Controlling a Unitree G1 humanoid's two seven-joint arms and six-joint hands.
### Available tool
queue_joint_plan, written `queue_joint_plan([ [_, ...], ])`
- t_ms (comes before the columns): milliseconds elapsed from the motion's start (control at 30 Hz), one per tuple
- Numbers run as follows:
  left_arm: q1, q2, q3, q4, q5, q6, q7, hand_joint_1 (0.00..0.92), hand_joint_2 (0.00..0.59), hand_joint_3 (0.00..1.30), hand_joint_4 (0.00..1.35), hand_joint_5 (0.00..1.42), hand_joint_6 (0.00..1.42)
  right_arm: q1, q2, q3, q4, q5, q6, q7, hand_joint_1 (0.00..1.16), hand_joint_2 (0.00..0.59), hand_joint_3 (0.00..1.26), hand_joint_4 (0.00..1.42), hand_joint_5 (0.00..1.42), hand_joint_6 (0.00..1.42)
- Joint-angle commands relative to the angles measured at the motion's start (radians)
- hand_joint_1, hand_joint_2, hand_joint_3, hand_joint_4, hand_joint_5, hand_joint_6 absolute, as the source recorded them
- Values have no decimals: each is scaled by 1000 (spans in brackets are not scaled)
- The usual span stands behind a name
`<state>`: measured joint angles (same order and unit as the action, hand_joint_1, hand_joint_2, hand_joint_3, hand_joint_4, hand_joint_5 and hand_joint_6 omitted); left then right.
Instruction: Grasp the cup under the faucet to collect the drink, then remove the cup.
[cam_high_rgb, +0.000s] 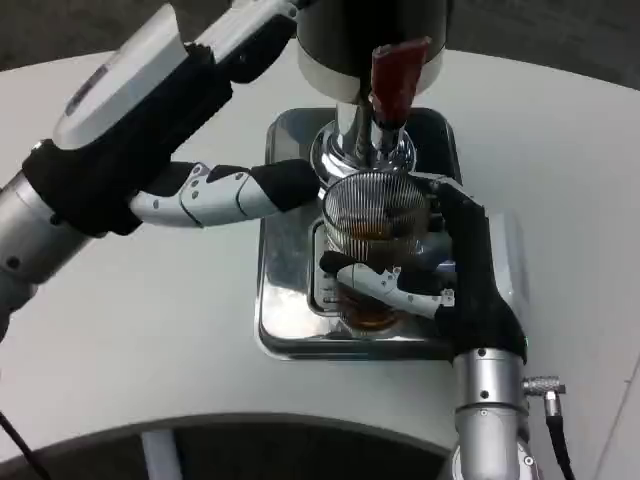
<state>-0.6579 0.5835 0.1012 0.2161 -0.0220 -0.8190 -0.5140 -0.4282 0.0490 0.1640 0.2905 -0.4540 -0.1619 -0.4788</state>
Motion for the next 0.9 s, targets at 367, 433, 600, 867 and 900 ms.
queue_joint_plan([
  [367, 118, 55, 94, -85, 125, 79, 110, 0, 158, 0, 0, 0, 0, 136, 47, 37, -187, -16, 8, 9, 1155, 99, 710, 937, 966, 1342],
  [433, 142, 66, 104, -103, 153, 101, 125, 0, 156, 0, 0, 0, 0, 162, 50, 47, -224, -18, 12, 17, 1155, 99, 711, 937, 975, 1345],
  [600, 233, 102, 123, -152, 214, 144, 146, 0, 144, 0, 0, 0, 0, 208, 35, 74, -313, -29, 23, 53, 1155, 98, 711, 946, 977, 1348],
  [867, 391, 134, 162, -219, 253, 200, 163, 0, 136, 0, 0, 0, 0, 261, 38, 96, -423, -8, 46, 113, 1146, 97, 711, 948, 971, 1368],
  [900, 405, 136, 166, -227, 257, 206, 165, 0, 128, 0, 0, 0, 0, 264, 39, 97, -431, -7, 48, 117, 1146, 97, 711, 948, 972, 1369],
])
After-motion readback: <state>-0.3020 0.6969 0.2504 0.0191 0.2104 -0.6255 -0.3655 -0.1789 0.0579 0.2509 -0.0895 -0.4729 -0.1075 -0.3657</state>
